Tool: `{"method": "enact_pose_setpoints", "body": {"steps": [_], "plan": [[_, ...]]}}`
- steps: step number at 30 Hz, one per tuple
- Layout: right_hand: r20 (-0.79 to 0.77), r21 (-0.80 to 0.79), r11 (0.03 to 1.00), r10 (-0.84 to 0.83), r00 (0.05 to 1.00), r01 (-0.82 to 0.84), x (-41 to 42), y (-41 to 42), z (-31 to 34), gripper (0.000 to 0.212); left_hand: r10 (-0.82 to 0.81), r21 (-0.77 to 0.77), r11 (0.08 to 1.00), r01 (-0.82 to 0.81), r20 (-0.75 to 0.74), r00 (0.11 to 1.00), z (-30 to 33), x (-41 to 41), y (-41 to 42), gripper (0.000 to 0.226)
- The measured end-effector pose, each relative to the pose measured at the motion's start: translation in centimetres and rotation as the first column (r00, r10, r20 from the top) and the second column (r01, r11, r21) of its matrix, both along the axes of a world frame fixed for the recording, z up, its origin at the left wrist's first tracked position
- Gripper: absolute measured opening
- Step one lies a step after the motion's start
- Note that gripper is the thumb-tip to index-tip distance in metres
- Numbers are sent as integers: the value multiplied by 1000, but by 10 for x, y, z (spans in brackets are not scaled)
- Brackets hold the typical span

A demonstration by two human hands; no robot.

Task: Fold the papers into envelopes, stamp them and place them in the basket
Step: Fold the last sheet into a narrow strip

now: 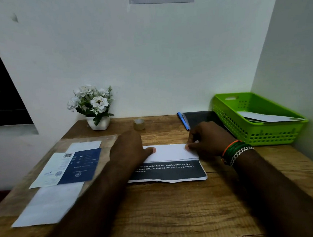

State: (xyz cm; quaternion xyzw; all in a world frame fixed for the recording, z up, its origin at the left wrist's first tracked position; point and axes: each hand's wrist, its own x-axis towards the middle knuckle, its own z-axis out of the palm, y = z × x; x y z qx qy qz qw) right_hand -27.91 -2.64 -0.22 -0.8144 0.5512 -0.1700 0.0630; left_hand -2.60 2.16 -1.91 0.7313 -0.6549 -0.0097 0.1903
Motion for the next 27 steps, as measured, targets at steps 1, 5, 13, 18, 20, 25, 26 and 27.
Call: {"method": "enact_pose_setpoints", "body": {"steps": [1,5,13,18,20,25,26,27], "plan": [[13,-21,1000,-3,1000,3,1,0,-1,20,10,-4,1000,-10,6,1000,0,1,0,56],[18,39,999,3,1000,-4,6,1,-5,37,29,17,999,-27,-74,997,2,4,3,60],[11,131,990,45,999,-46,9,2,-3,38,28,34,999,-25,-77,997,2,4,4,60],[72,155,986,57,996,-68,9,-1,-8,30,23,47,999,-21,-41,999,2,4,3,61],[167,123,990,52,985,-73,11,-1,-9,27,5,54,999,-4,-22,1000,0,4,2,60],[307,-43,995,102,946,-94,17,-1,-9,19,-97,65,993,100,-54,994,-6,2,0,45],[294,-62,993,117,949,-103,18,0,-9,17,-114,55,991,118,-74,991,-7,0,-1,40],[294,-71,991,133,946,-117,19,0,-9,17,-132,36,990,136,-94,987,-9,-3,-1,37]]}}
